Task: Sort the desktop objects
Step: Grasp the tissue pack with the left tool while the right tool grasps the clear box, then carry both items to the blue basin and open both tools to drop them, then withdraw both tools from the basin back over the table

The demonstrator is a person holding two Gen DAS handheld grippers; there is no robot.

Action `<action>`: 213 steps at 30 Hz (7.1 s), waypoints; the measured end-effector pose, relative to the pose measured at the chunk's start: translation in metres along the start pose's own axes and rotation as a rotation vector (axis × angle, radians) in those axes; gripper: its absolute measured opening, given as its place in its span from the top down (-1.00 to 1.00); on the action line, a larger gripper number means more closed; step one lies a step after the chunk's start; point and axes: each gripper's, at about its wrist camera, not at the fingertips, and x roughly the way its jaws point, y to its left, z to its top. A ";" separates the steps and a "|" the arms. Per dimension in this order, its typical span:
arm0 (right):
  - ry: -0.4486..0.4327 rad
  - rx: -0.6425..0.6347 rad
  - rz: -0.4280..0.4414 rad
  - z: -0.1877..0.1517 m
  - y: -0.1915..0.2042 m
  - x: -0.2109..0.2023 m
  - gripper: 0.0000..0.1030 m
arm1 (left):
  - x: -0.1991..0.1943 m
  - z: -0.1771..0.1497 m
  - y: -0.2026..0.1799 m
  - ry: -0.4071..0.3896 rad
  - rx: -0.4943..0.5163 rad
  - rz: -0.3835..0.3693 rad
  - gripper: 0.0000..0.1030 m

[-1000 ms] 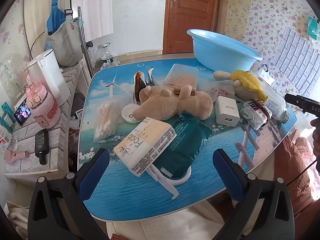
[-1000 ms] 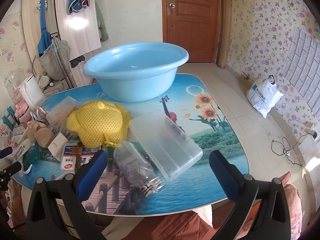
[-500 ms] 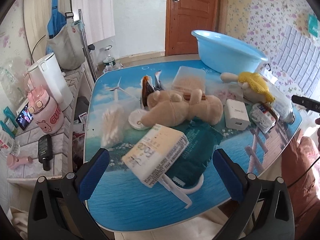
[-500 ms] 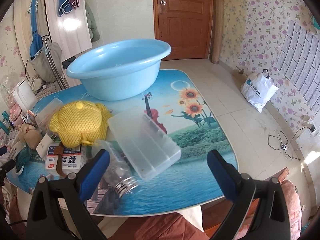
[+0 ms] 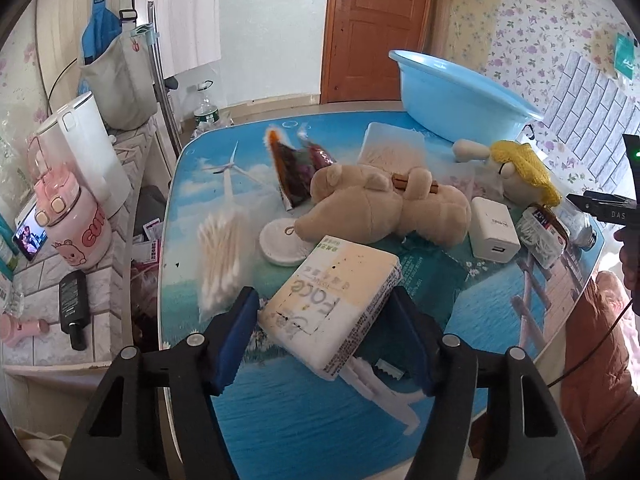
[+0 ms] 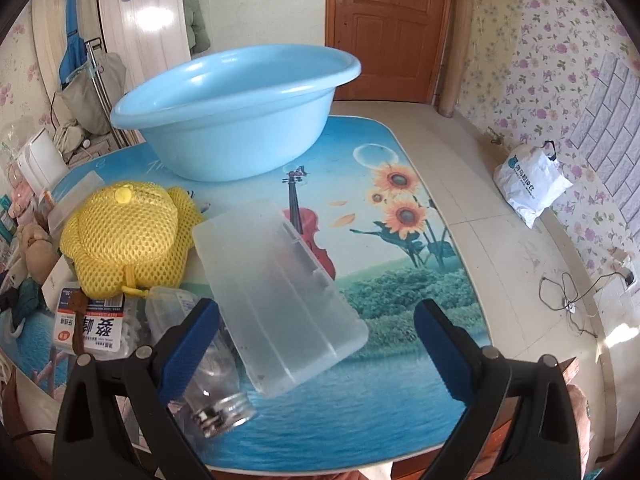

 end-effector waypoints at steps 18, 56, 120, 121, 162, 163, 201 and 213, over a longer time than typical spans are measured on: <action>0.001 0.065 0.065 -0.006 -0.019 -0.015 -0.32 | -0.026 0.005 -0.018 -0.011 0.027 -0.021 -0.12; -0.173 0.070 0.152 0.036 -0.035 -0.100 -0.18 | -0.070 0.089 -0.067 -0.125 0.016 -0.057 0.18; -0.269 0.060 0.213 0.081 0.050 -0.048 -0.85 | -0.006 0.119 -0.071 -0.124 0.073 -0.108 -0.85; -0.259 0.058 0.201 0.076 0.051 -0.048 -0.87 | -0.009 0.113 -0.066 -0.127 0.058 -0.110 -0.88; -0.195 0.025 0.229 -0.014 0.050 -0.053 -1.00 | -0.026 0.030 -0.060 -0.115 0.076 -0.082 -0.99; -0.198 0.022 0.220 -0.014 0.050 -0.054 -1.00 | -0.026 0.030 -0.060 -0.114 0.075 -0.082 -0.99; -0.135 0.062 0.135 -0.024 0.016 -0.042 -1.00 | -0.022 0.005 -0.040 -0.069 0.069 -0.049 -0.99; -0.130 0.051 0.114 -0.025 0.013 -0.041 -1.00 | -0.016 0.000 -0.033 -0.058 0.064 -0.037 -0.99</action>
